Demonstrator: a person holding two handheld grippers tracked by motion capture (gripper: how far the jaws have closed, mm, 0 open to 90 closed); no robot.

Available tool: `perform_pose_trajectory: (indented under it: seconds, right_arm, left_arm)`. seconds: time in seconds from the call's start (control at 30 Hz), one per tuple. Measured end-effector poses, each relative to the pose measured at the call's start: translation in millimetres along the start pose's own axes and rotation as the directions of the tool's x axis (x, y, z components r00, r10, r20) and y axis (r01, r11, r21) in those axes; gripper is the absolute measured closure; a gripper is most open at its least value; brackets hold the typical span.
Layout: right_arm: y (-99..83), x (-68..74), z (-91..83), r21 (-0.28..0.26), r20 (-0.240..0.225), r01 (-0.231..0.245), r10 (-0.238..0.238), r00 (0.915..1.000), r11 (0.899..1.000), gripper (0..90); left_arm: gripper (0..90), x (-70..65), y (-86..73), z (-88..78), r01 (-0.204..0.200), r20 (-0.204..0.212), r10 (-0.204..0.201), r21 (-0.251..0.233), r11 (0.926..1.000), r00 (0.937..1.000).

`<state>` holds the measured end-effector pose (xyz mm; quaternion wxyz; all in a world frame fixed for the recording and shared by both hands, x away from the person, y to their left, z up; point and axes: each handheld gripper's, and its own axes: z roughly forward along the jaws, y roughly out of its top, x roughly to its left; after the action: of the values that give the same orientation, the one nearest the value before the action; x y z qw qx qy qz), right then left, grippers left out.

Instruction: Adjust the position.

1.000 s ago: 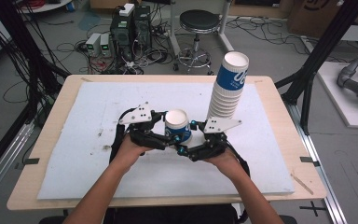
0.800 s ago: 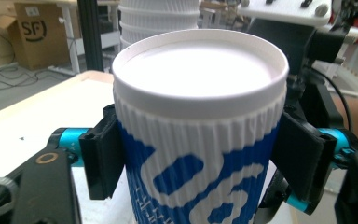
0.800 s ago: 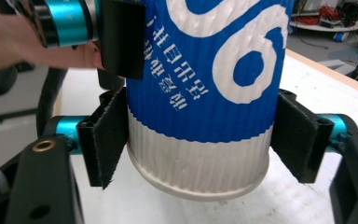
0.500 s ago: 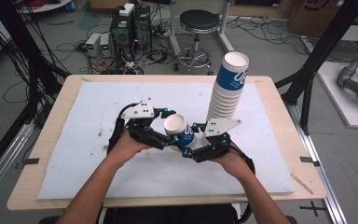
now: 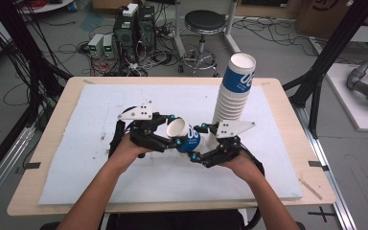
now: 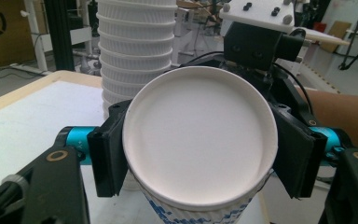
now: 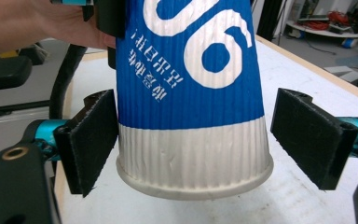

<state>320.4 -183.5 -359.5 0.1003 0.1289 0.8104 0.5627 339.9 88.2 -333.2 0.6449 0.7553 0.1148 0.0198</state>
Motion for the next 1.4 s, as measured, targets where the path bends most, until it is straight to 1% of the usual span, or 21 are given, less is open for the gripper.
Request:
perform_pose_trajectory:
  seconds: [0.03,0.1,0.17,0.2,0.23,0.33,0.4,0.47,0.5,0.53,0.57,0.63,0.67,0.77,0.93,1.0,1.13,1.23,1.27,1.3,1.4]
  right_arm:
    - [0.2,-0.6,-0.8,0.004,-0.006,0.016,-0.016,0.9999,1.000,23.3]
    - [1.3,-0.1,-2.6,0.022,-0.010,0.029,-0.028,0.9995,0.999,25.1]
    - [2.4,0.6,-3.6,0.055,-0.003,0.064,-0.064,0.9979,0.996,26.1]
    - [2.8,0.9,-3.9,0.068,-0.008,0.073,-0.073,0.9973,0.995,26.6]
    - [3.2,1.2,-4.8,0.079,-0.016,0.082,-0.081,0.9966,0.993,26.7]
    - [4.5,1.9,-5.8,0.114,-0.029,0.115,-0.112,0.9932,0.987,27.1]
    - [5.7,3.1,-6.1,0.121,-0.050,0.127,-0.122,0.9912,0.984,27.3]
    - [7.0,3.9,-5.9,0.121,-0.060,0.142,-0.135,0.9890,0.983,27.3]
    - [7.4,3.8,-6.0,0.123,-0.062,0.147,-0.140,0.9882,0.981,27.4]
    - [7.5,3.9,-6.4,0.129,-0.067,0.149,-0.141,0.9877,0.980,27.4]
    - [7.4,3.7,-6.7,0.129,-0.071,0.153,-0.144,0.9869,0.980,27.3]
    - [6.5,4.3,-7.6,0.133,-0.082,0.137,-0.127,0.9884,0.982,25.5]
    - [6.1,3.9,-8.1,0.122,-0.082,0.128,-0.118,0.9895,0.984,23.9]
    - [6.6,3.2,-11.9,0.046,-0.069,0.077,-0.073,0.9949,0.996,22.3]
    - [4.5,0.3,-16.7,0.024,-0.044,0.047,-0.046,0.9980,0.999,20.8]
    - [2.4,-0.3,-16.4,0.027,-0.033,0.041,-0.040,0.9986,0.999,20.3]
    - [-0.5,0.5,-12.7,0.031,-0.036,0.030,-0.029,0.9990,0.999,18.0]
    - [-0.3,0.1,-9.4,0.024,-0.061,0.021,-0.020,0.9979,0.999,17.9]
    - [-0.2,0.2,-8.0,0.028,-0.066,0.026,-0.024,0.9975,0.999,20.0]
    - [-0.4,0.6,-6.2,0.043,-0.081,0.040,-0.037,0.9960,0.998,24.4]
    - [-0.8,1.6,-5.4,0.066,-0.091,0.057,-0.051,0.9946,0.996,30.0]
  left_arm:
    - [29.9,0.7,-0.4,-0.5,0.002,0.002,-0.002,0.007,1.0000,1.0000]
    - [29.4,0.4,-1.6,-0.1,0.013,0.006,-0.013,0.025,0.9996,0.9999]
    - [28.0,-1.3,-2.1,0.7,-0.008,-0.010,0.009,0.062,0.9980,0.9999]
    - [24.9,-1.8,-1.9,1.0,-0.016,-0.029,0.018,0.084,0.9963,0.9994]
    - [20.2,-1.9,-2.0,1.1,-0.008,-0.035,0.012,0.093,0.9956,0.9993]
    - [19.3,-2.3,-1.3,-0.4,-0.019,-0.013,0.021,0.109,0.9938,0.9997]
    - [19.6,-2.1,-1.5,0.1,-0.024,0.006,0.023,0.121,0.9924,0.9997]
    - [25.4,-1.7,-2.7,0.5,-0.035,0.043,0.030,0.133,0.9905,0.9986]
    - [29.8,-1.5,-3.1,0.6,-0.038,0.052,0.031,0.135,0.9901,0.9982]
    - [30.3,-0.4,-3.5,0.4,-0.028,0.065,0.019,0.136,0.9903,0.9977]
    - [32.2,0.1,-3.9,-0.3,-0.029,0.081,0.018,0.136,0.9903,0.9965]
    - [35.8,0.8,-4.8,-2.3,-0.027,0.107,0.014,0.123,0.9921,0.9941]
    - [36.9,1.0,-5.1,-3.1,-0.032,0.110,0.020,0.112,0.9932,0.9938]
    - [37.4,2.4,-6.3,-5.3,-0.025,0.100,0.016,0.089,0.9957,0.9948]
    - [38.7,5.3,-8.4,-10.0,-0.012,0.086,0.007,0.055,0.9984,0.9962]
    - [38.7,5.7,-9.3,-10.4,-0.010,0.088,0.006,0.050,0.9987,0.9961]
    - [38.7,4.3,-9.4,-10.2,-0.007,0.098,0.004,0.029,0.9996,0.9952]
    - [39.4,3.9,-11.2,-8.2,-0.002,0.109,0.000,0.018,0.9998,0.9941]
    - [39.5,3.9,-11.2,-8.2,-0.002,0.109,0.000,0.018,0.9998,0.9941]
    - [39.5,4.1,-12.9,-6.7,0.005,0.111,-0.007,0.019,0.9998,0.9938]
    - [39.9,3.5,-14.6,-5.9,0.003,0.115,-0.006,0.022,0.9997,0.9934]
